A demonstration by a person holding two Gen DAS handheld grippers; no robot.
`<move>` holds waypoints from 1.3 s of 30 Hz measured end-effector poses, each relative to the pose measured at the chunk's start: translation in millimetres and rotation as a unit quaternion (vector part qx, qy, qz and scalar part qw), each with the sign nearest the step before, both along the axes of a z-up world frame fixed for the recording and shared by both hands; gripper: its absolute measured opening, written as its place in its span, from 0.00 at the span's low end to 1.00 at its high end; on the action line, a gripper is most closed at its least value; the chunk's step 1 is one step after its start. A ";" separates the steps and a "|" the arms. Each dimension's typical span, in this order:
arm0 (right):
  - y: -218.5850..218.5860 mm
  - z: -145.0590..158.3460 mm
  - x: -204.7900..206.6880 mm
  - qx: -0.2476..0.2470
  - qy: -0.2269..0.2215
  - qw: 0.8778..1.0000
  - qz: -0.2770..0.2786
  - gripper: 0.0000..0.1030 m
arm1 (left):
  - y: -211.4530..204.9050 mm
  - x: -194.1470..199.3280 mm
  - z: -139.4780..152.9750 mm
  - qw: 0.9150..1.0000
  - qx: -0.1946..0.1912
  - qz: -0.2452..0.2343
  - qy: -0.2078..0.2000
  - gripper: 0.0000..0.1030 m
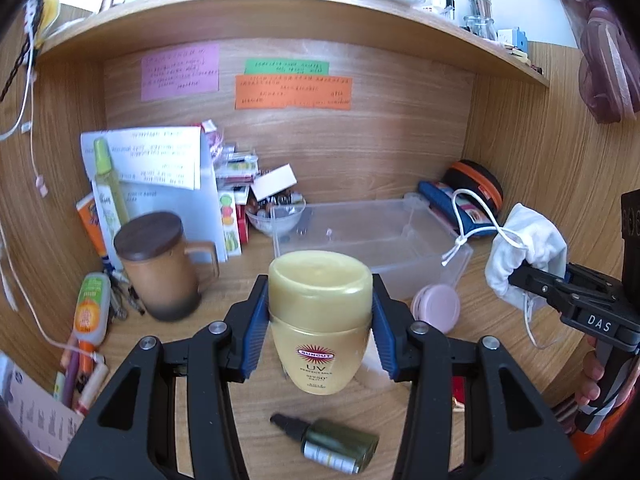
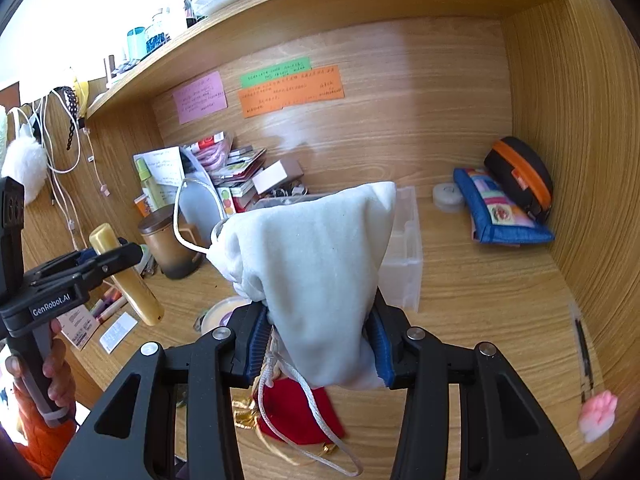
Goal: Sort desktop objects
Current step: 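Lift the white bag and gold sunscreen bottle and carry both over the clear bin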
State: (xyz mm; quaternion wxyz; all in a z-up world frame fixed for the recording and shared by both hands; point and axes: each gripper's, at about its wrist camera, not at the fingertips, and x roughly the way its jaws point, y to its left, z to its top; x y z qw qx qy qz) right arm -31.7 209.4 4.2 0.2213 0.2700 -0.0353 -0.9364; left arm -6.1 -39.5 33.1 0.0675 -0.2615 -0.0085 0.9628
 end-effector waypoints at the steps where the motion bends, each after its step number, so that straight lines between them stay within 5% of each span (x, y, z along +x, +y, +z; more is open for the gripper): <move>1: 0.1 1.4 -0.9 0.000 0.002 1.000 0.000 0.39 | 1.1 -2.0 2.5 1.000 -0.003 0.000 0.003 0.45; 24: -4.2 26.2 -71.2 0.017 0.016 1.000 -0.004 0.39 | 21.5 -83.5 26.9 0.999 -0.023 -0.019 0.014 0.45; 39: -19.8 8.9 -135.9 0.064 -0.024 0.998 0.015 0.39 | 23.6 -151.2 1.4 0.999 -0.018 -0.028 -0.040 0.45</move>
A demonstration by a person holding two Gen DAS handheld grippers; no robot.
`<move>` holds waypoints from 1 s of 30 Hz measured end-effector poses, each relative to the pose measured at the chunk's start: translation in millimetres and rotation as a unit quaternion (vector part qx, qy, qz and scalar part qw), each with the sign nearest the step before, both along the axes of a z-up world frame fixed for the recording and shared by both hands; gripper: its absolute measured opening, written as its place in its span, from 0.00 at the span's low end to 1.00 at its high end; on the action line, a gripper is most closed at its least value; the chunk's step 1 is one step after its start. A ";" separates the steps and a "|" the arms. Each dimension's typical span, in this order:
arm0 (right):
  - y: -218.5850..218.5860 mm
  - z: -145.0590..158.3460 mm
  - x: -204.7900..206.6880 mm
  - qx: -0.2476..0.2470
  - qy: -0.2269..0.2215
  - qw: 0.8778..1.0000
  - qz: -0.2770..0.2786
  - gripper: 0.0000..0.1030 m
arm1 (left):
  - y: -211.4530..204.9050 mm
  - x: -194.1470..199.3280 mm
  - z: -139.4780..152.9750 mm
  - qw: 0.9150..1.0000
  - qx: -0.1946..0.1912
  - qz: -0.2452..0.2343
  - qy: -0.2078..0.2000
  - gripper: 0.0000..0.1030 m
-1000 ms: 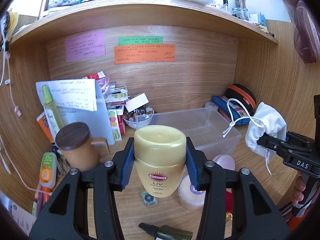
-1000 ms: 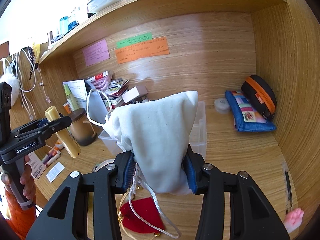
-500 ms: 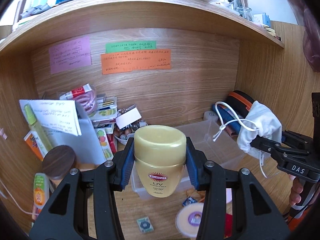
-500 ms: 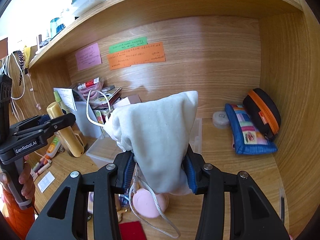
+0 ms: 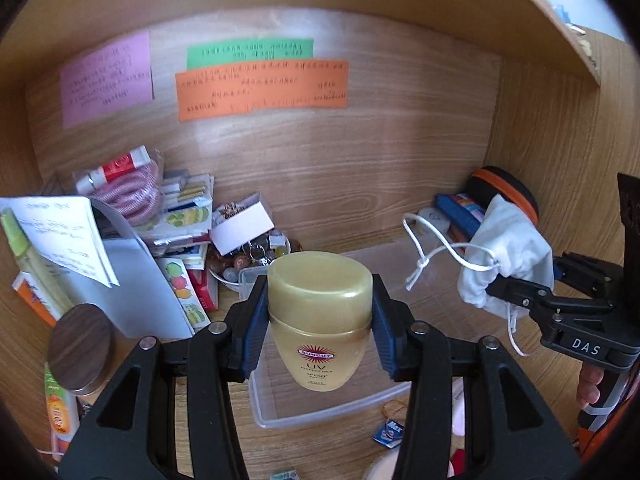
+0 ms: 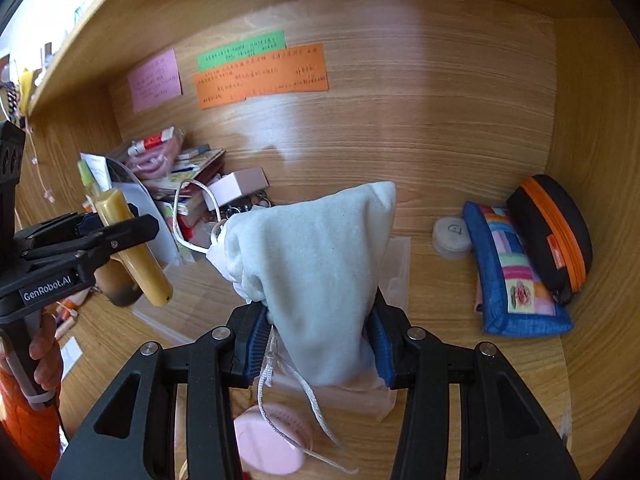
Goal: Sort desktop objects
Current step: 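Lift the white bag and gold sunscreen bottle and carry both over the clear bin, then open both grippers to drop the bag and sunscreen bottle into the bin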
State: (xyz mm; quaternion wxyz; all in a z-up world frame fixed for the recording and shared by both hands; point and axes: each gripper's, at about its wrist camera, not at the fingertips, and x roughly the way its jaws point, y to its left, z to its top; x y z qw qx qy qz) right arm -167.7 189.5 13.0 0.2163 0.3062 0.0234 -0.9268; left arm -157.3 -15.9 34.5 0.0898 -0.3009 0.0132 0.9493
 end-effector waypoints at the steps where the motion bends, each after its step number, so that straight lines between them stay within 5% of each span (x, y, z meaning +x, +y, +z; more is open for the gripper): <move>1: -1.2 0.0 -3.9 0.004 -0.001 1.000 0.002 0.39 | -0.3 -4.7 -3.4 1.000 0.001 -0.001 -0.006 0.45; 8: -26.1 -8.8 -28.6 0.062 -0.009 0.998 0.011 0.39 | -2.7 -26.4 -19.1 0.999 0.005 0.004 -0.032 0.34; 26: -59.7 -58.5 -74.3 0.166 -0.088 0.981 0.053 0.40 | -2.0 -60.1 -55.4 0.997 -0.009 0.011 -0.081 0.34; 30: -61.8 -66.9 -80.5 0.184 -0.114 0.975 0.059 0.45 | -1.5 -60.1 -56.6 0.996 -0.013 0.011 -0.086 0.45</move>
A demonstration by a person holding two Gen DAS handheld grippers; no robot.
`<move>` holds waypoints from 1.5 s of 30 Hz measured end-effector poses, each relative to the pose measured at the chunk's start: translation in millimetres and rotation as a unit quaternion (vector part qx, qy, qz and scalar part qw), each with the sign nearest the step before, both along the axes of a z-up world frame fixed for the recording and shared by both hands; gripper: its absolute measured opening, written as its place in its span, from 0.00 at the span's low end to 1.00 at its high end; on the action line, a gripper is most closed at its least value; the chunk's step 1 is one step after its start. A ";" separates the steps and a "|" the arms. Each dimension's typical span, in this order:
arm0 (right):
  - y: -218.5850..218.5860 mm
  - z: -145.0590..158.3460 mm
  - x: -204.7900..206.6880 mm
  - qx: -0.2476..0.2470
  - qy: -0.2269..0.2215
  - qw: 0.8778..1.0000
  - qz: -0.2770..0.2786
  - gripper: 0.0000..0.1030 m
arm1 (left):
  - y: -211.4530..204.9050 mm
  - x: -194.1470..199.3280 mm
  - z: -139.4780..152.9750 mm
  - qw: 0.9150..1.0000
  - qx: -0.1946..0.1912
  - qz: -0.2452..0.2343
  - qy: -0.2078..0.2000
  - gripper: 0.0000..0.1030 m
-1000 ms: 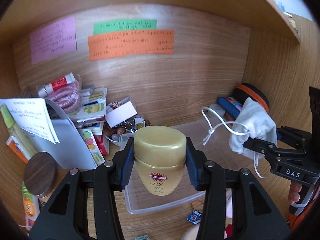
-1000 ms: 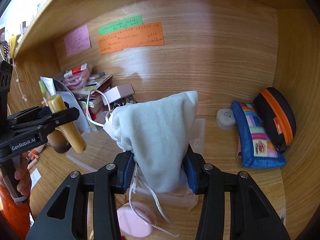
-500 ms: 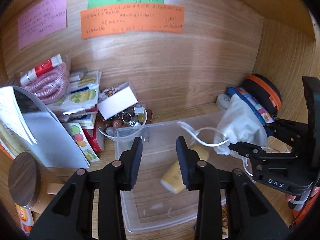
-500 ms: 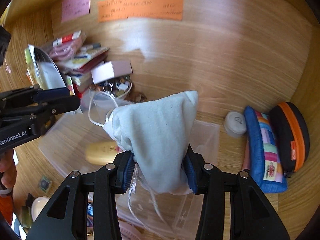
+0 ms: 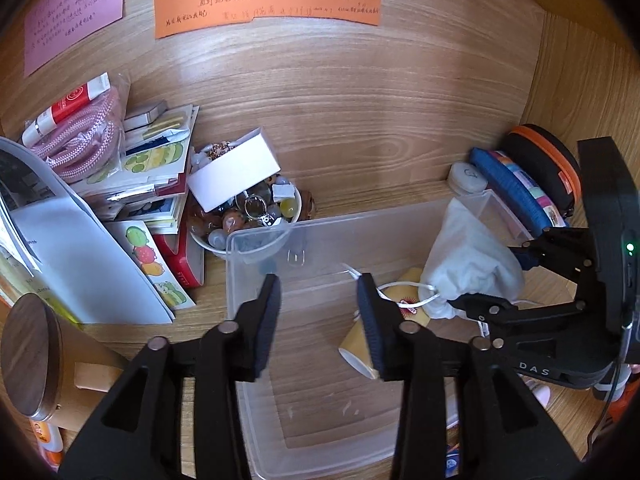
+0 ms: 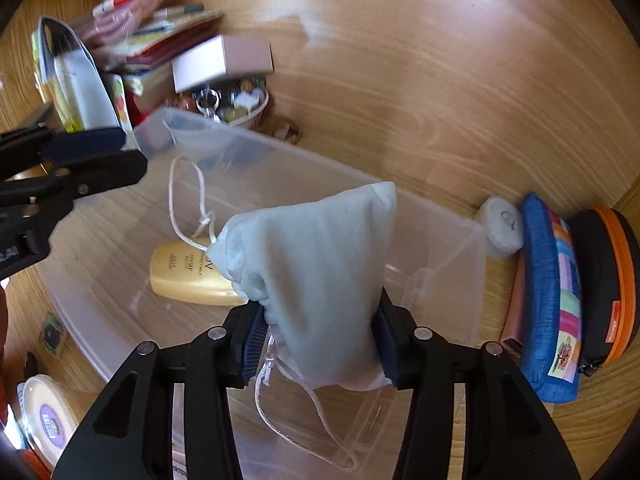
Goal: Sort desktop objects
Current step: 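Open both grippers to drop the bag and sunscreen bottle into the bin, then grasp the red velvet pouch with the right gripper while the left grasps the green spray bottle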
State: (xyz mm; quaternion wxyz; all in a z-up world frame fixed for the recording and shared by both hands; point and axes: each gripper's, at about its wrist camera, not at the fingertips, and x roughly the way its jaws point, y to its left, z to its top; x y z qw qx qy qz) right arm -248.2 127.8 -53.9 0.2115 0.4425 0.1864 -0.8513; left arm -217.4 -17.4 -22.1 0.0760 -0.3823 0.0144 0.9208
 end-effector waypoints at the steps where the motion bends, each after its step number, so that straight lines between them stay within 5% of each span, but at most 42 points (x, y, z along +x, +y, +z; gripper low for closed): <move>1: 1.0 -0.3 -0.6 0.000 -0.005 1.000 0.000 0.45 | 0.3 0.3 0.5 1.000 -0.001 -0.001 0.002 0.47; 10: 11.0 22.3 19.5 0.002 0.003 1.000 -0.005 0.65 | 1.8 12.6 14.1 1.000 -0.012 -0.004 0.013 0.60; 14: 17.1 38.0 27.4 0.000 0.022 1.000 -0.009 0.66 | -0.6 23.8 23.7 1.000 -0.014 -0.002 0.024 0.62; 17: 22.4 49.7 36.0 -0.016 0.029 0.999 -0.013 0.66 | -1.9 35.8 33.7 0.999 -0.017 0.002 0.040 0.72; 25: 35.5 78.6 76.7 -0.072 0.062 0.995 -0.025 0.67 | -4.0 67.4 49.2 0.997 -0.031 0.010 0.065 0.75; 27: 37.7 84.8 91.7 -0.082 0.074 0.993 -0.028 0.68 | -4.6 76.7 51.7 0.997 -0.038 0.015 0.072 0.86; 30: 40.7 91.8 112.8 -0.096 0.092 0.991 -0.028 0.71 | -4.9 92.7 55.9 0.995 -0.050 0.021 0.088 0.89; 45: 55.9 93.4 206.3 -0.158 0.146 0.976 -0.028 0.78 | -9.7 169.6 47.6 0.994 -0.041 0.031 0.099 0.96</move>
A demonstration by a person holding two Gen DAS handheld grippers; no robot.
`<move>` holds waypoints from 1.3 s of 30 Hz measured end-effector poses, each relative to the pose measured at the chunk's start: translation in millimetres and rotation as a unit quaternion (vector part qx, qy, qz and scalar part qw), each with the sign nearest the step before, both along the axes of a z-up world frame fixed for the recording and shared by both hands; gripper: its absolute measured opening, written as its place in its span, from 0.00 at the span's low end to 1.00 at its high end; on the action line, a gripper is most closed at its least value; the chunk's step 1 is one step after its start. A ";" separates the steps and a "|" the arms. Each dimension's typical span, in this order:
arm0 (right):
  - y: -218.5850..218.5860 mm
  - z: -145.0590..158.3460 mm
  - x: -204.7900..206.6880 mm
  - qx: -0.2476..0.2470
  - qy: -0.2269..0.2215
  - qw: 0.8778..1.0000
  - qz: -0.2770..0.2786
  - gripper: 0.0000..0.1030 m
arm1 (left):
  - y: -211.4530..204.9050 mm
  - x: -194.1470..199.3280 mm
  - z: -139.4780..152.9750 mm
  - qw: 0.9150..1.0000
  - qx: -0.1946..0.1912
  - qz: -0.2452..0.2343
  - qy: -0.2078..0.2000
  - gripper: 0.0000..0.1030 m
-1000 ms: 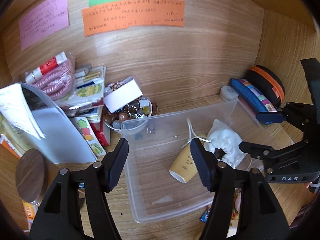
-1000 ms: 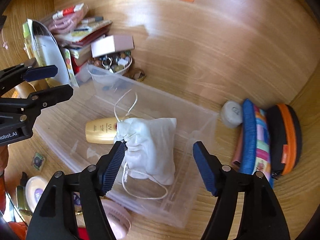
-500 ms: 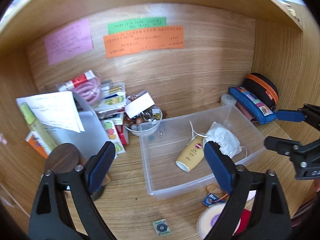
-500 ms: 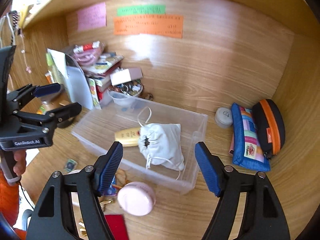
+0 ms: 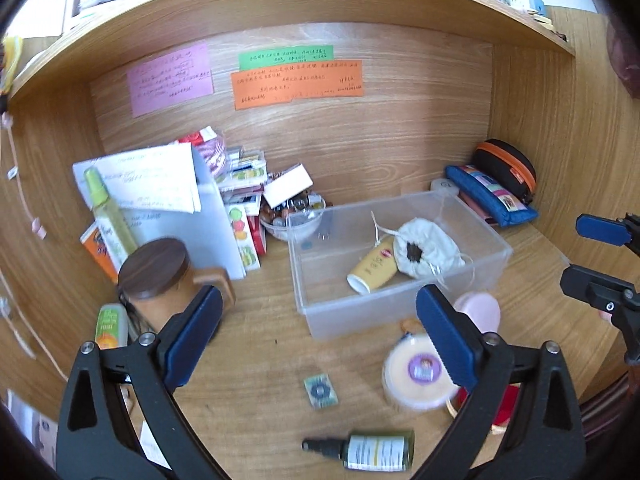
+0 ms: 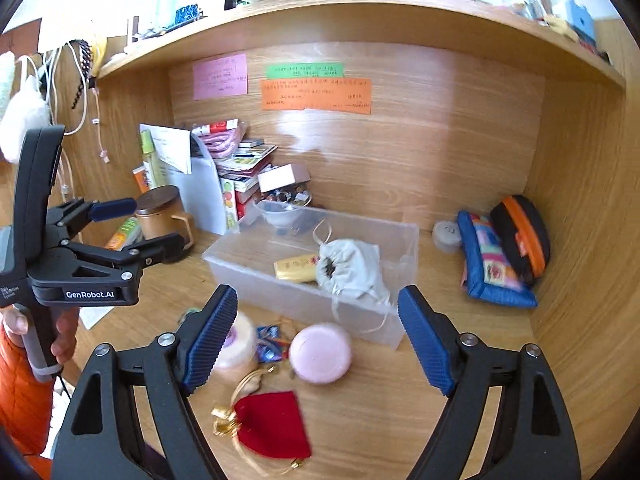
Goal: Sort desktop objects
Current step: 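Grasp the red velvet pouch with the right gripper while the left grasps the green spray bottle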
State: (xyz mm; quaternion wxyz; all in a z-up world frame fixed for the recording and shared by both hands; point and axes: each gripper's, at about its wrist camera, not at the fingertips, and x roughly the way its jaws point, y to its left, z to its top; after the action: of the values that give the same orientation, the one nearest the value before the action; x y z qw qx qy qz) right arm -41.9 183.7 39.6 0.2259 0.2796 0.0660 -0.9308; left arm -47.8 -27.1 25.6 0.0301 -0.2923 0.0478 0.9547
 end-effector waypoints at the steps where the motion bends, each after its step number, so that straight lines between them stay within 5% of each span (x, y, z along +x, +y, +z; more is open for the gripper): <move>1: 2.0 -3.8 3.3 -0.006 -0.004 1.000 -0.001 0.78 | -0.5 5.6 -2.2 1.000 0.002 0.000 -0.001 0.96; 18: -1.3 -74.6 34.6 -0.027 -0.078 0.996 0.023 0.78 | -2.8 59.3 -71.9 0.997 0.021 -0.005 -0.078 0.96; 33: -20.6 -125.0 37.0 -0.009 -0.121 0.992 0.027 0.78 | -10.3 50.7 -120.6 0.987 0.069 0.002 -0.144 0.96; 36: -24.7 -128.5 37.7 0.002 -0.113 0.993 0.025 0.71 | -9.9 48.3 -122.4 0.987 0.069 0.003 -0.143 0.96; 39: -28.9 -130.4 36.4 0.009 -0.110 0.993 0.030 0.53 | -9.8 46.4 -122.6 0.988 0.069 0.004 -0.140 0.95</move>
State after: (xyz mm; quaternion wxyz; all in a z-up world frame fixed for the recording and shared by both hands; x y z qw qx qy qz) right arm -5.5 154.9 -90.8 0.2574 0.3803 0.0577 -0.8864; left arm -1.5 -36.8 -97.0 0.0530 -0.4206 -0.0244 0.9054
